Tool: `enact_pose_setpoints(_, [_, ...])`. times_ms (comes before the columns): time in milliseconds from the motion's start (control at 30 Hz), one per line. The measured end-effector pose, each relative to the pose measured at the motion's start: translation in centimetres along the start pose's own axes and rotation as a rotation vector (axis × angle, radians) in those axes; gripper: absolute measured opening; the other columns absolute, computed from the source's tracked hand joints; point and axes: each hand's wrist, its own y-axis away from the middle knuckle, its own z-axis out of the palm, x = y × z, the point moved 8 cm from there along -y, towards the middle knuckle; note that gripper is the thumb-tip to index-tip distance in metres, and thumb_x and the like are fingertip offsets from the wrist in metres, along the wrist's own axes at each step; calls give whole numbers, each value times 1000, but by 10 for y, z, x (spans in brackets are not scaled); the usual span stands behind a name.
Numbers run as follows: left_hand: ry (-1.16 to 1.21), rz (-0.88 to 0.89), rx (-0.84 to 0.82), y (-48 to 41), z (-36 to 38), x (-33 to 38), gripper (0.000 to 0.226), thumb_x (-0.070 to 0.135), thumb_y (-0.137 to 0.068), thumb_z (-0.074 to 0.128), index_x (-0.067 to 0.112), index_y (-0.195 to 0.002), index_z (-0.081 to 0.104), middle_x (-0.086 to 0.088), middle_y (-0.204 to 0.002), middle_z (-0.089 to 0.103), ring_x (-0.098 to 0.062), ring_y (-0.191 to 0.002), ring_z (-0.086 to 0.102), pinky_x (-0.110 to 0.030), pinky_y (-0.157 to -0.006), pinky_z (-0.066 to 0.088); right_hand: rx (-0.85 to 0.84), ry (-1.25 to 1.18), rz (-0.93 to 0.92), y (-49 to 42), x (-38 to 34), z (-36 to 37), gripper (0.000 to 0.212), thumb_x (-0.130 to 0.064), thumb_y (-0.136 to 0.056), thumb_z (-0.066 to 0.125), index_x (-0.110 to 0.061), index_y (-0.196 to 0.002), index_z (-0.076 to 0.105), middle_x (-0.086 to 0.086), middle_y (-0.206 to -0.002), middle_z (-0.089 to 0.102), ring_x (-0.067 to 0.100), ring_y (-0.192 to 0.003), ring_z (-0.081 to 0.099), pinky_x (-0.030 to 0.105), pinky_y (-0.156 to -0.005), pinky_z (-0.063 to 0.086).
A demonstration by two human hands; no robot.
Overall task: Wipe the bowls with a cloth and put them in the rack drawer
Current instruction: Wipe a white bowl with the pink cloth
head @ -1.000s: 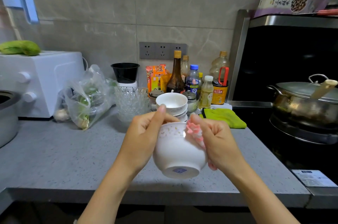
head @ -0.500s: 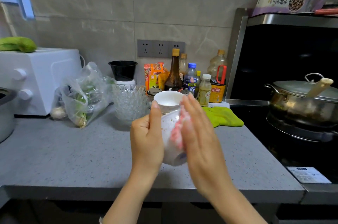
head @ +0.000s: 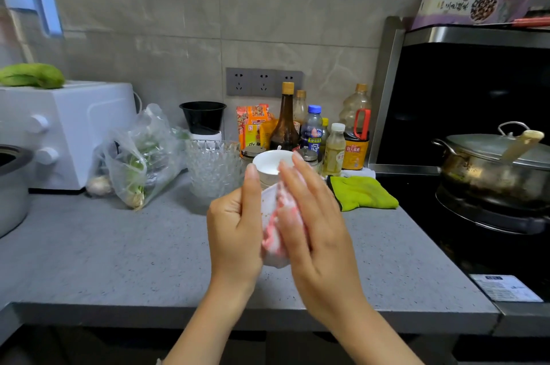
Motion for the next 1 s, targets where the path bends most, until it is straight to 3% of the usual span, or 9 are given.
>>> enact_pose_setpoints(100, [96,-120,-25,-3,-4,-9,52,47,-82,45,18,-40,50,3,-41,47,-8,-39,45,-19,-40,34,-19,-427,281,-7,22,-3,45,-51,-94,34,-32,-129,54,-19,-131,57,-3,-125,48,20,-103,39])
enact_pose_setpoints(167, [153,-202,-44,-5,-7,-18,51,49,-78,48,7,-50,56,-6,-46,50,-14,-42,50,-21,-43,36,-61,-565,512,-5,38,0,42,-51,-95,40,-21,-112,64,-10,-94,71,-7,-84,64,15,-69,50])
enact_pose_setpoints(233, [173,-272,-76,-7,-9,-25,51,51,-77,50,9,-49,59,-10,-49,55,-18,-44,55,-23,-44,41,-96,-645,668,-1,49,2,54,-50,-94,48,1,-79,60,-5,-53,61,0,-40,52,12,-35,34])
enact_pose_setpoints(300, [182,-313,-129,-9,-8,-29,49,50,-78,50,14,-49,65,-9,-51,60,-18,-46,59,-23,-46,45,-144,-630,638,0,49,0,73,-62,-85,52,7,-62,51,6,-40,46,10,-24,37,14,-28,23])
enact_pose_setpoints(400, [75,-270,-224,-12,-5,-26,61,50,-81,45,-6,-66,64,-7,-50,58,-13,-47,56,-19,-48,44,-122,-604,594,-4,49,-7,65,-58,-87,50,-13,-41,46,8,-34,41,12,-21,34,12,-28,23])
enact_pose_setpoints(533, [-68,-126,-393,-16,7,-7,59,44,-95,36,13,-55,65,3,-51,60,-4,-52,55,-13,-55,44,-224,-529,509,-18,40,-14,53,-49,-81,48,-14,-41,46,3,-34,42,12,-22,33,12,-28,22])
enact_pose_setpoints(633, [-261,44,-488,-16,17,7,76,63,-92,34,0,-59,60,-14,-55,60,-29,-54,56,-42,-55,48,-263,-448,463,-22,36,-13,49,-45,-83,50,-13,-47,44,1,-36,41,11,-23,33,13,-28,21])
enact_pose_setpoints(767, [-365,132,-405,-16,21,13,79,68,-84,31,-3,-50,42,-23,-49,45,-37,-49,44,-52,-51,39,-249,-473,428,-20,31,-7,49,-42,-86,50,-19,-43,43,-3,-35,40,6,-25,33,14,-29,22])
enact_pose_setpoints(1000, [32,-182,26,-12,-10,-18,57,39,-98,44,10,-50,43,0,-40,44,-11,-37,46,-18,-38,32,13,-624,637,1,41,-5,34,-41,-100,39,-25,-83,62,-12,-54,61,-4,-41,51,7,-37,33])
